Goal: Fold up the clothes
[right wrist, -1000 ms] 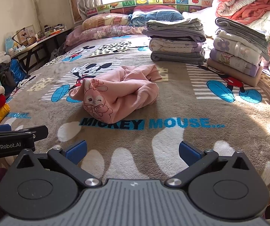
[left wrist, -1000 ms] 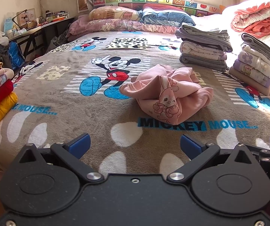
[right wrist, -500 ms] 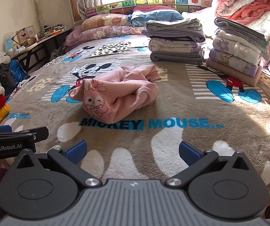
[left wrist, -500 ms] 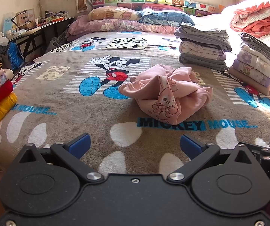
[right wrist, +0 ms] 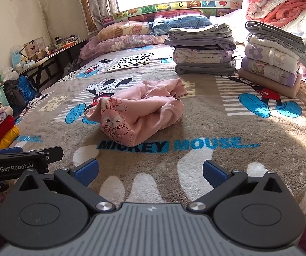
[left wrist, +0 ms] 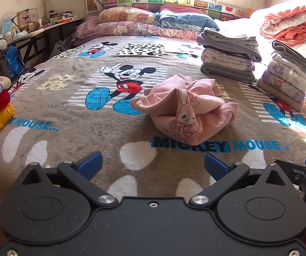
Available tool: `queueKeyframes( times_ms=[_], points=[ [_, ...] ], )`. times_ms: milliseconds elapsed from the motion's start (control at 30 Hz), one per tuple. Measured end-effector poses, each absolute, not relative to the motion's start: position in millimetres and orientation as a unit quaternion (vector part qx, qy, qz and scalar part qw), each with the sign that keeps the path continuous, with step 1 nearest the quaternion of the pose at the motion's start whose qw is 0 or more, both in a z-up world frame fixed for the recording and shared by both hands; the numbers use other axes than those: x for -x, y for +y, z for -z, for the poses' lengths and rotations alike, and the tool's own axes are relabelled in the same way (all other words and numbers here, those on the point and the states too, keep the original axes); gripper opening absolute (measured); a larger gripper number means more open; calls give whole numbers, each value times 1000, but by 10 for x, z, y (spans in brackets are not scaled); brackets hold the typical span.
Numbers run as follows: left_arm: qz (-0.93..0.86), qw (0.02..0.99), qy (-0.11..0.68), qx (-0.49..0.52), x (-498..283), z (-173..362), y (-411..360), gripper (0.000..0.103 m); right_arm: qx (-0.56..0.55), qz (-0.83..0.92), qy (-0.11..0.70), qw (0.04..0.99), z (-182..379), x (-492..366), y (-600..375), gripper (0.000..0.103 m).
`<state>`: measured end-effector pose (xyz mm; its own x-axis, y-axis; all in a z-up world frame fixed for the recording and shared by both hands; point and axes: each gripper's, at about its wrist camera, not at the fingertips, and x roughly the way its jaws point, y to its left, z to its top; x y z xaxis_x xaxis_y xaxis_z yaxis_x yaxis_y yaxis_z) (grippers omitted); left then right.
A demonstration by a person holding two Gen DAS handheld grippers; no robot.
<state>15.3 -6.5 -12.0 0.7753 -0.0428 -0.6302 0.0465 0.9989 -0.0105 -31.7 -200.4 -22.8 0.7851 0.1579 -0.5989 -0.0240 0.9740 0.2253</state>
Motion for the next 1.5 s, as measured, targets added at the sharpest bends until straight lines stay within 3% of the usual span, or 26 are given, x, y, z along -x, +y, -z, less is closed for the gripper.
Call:
queueKeyframes(
  times_ms=[833,1500],
  points=[
    [55,921,378,74,-839,333,112,103,-76,-103,279,952,220,-130,-2123,103],
    [122,902,409,-61,-1376,485,165,102,36,-214,337,916,206,-1145,-2077,103]
  ],
)
